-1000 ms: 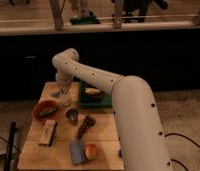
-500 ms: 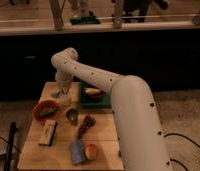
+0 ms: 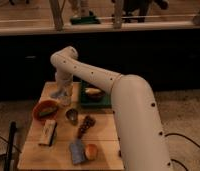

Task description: Place towel in paper cup

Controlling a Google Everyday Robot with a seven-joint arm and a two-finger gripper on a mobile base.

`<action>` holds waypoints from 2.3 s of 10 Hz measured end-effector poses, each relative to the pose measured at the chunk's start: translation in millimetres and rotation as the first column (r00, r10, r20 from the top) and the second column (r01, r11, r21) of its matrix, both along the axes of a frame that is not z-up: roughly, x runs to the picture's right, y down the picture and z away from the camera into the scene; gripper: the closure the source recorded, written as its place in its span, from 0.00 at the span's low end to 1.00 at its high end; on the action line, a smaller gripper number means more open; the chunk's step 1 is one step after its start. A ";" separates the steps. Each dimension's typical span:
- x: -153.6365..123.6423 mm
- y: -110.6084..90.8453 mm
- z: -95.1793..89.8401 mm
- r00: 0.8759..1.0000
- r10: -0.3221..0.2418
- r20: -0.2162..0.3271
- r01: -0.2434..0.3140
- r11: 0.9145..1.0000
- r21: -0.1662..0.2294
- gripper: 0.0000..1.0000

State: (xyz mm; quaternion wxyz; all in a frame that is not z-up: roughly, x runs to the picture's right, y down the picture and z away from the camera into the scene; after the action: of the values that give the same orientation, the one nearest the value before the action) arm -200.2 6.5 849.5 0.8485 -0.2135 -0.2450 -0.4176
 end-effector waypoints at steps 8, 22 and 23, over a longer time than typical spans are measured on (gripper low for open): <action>4.8 -5.7 -1.5 1.000 0.001 0.001 -0.001 1.000 0.006 0.20; 10.1 -11.6 0.1 1.000 0.001 0.014 -0.001 1.000 0.009 0.20; 10.1 -11.4 0.2 1.000 0.001 0.014 -0.001 1.000 0.009 0.20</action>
State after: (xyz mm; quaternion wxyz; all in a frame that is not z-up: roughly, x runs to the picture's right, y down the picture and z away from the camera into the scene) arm -190.1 -4.9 849.8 0.8479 -0.2066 -0.2492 -0.4198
